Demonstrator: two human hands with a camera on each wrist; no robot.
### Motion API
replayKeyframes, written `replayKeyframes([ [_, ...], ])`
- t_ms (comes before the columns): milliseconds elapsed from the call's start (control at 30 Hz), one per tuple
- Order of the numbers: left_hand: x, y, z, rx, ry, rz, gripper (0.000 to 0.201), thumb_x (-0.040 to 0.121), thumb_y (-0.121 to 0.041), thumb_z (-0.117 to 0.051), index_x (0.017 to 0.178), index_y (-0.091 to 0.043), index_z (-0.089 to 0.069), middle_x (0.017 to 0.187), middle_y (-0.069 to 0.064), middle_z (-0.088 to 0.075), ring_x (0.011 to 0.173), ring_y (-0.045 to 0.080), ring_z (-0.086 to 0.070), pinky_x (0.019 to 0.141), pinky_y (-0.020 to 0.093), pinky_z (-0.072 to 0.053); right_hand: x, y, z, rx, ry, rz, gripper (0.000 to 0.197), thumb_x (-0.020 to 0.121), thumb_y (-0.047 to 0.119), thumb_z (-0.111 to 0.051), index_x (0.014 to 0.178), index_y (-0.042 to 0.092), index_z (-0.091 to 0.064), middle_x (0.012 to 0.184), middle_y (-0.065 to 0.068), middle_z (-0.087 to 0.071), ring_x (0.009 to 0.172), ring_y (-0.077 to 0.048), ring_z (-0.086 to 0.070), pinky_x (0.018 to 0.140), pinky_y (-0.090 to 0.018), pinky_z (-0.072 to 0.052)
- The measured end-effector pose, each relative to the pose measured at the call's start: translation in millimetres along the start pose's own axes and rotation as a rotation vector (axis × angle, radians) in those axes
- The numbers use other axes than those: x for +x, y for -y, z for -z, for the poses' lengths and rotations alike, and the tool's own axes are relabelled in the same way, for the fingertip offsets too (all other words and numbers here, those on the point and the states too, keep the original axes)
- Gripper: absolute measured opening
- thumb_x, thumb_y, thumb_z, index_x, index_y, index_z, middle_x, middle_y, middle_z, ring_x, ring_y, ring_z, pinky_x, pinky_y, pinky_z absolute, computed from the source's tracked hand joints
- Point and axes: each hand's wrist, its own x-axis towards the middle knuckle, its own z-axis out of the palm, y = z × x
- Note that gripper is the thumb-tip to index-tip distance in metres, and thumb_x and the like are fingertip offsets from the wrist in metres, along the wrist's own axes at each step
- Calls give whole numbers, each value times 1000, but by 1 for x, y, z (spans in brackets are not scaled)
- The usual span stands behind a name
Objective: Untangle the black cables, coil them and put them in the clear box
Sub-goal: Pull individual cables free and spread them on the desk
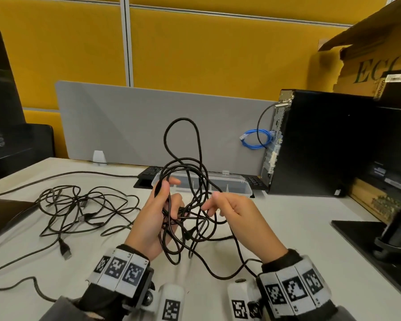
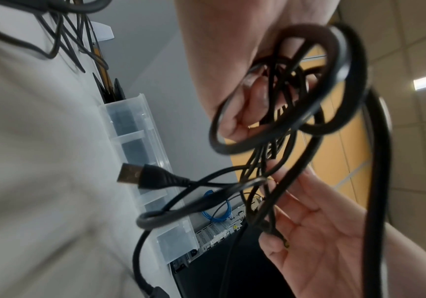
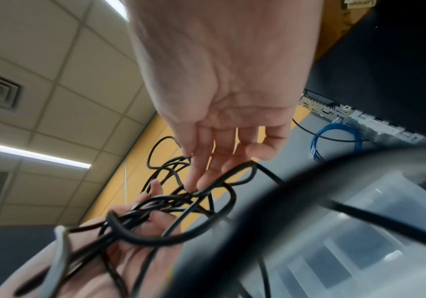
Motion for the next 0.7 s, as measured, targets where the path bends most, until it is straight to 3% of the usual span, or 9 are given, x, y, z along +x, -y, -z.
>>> replayKeyframes([
  [67,0,0,2,-15,14,-11,30,93,-42,-35,91,-26,-61,47,-3,-35,55,15,-28,65,30,-31,-1,1,2,-46,36,17,21,94,29,-51,87,30,-70,81,11,-65,75,0,-53,67,-12,-41],
  [167,0,1,2,-55,42,-28,28,87,-44,-39,87,-28,-62,49,-3,-35,53,13,-31,67,31,-33,-3,3,-1,-68,46,32,9,87,31,-62,85,32,-70,83,7,-61,70,-1,-44,67,-14,-38],
  [300,1,3,1,-54,36,-75,25,86,-45,-39,88,-27,-57,52,-4,-36,50,10,-35,70,33,-33,-5,9,-4,-122,-59,65,9,86,34,-62,78,32,-65,80,9,-49,85,0,-40,72,-6,-30],
  [367,3,4,1,-37,21,-84,25,89,-44,-37,88,-27,-55,55,-4,-38,55,12,-37,73,33,-34,-6,11,-5,-117,-122,80,15,84,34,-64,70,32,-59,76,10,-46,85,-1,-41,71,-6,-30],
  [467,4,4,1,-49,6,-85,26,96,-38,-32,86,-26,-53,60,-3,-43,66,15,-41,81,35,-39,-7,12,-6,-116,-186,77,22,85,36,-62,67,23,-65,83,12,-47,93,1,-38,74,-2,-27],
  [533,3,3,0,-91,17,-94,25,96,-35,-33,85,-23,-52,62,-1,-45,65,13,-45,86,37,-41,-6,11,-7,-176,-158,67,23,86,38,-60,73,22,-70,87,13,-43,99,1,-34,79,-2,-25],
  [633,1,3,-1,-97,139,-96,22,89,-35,-35,83,-20,-51,64,0,-48,62,12,-52,76,31,-49,-6,11,-7,-197,-20,-5,18,90,37,-56,89,27,-71,85,13,-36,95,3,-32,78,-5,-27],
  [700,1,4,-1,-111,215,-72,21,88,-32,-37,81,-19,-53,68,1,-51,68,14,-56,74,27,-54,-5,12,-6,-126,23,-69,13,91,32,-55,88,30,-67,85,10,-36,90,0,-36,75,-7,-29],
])
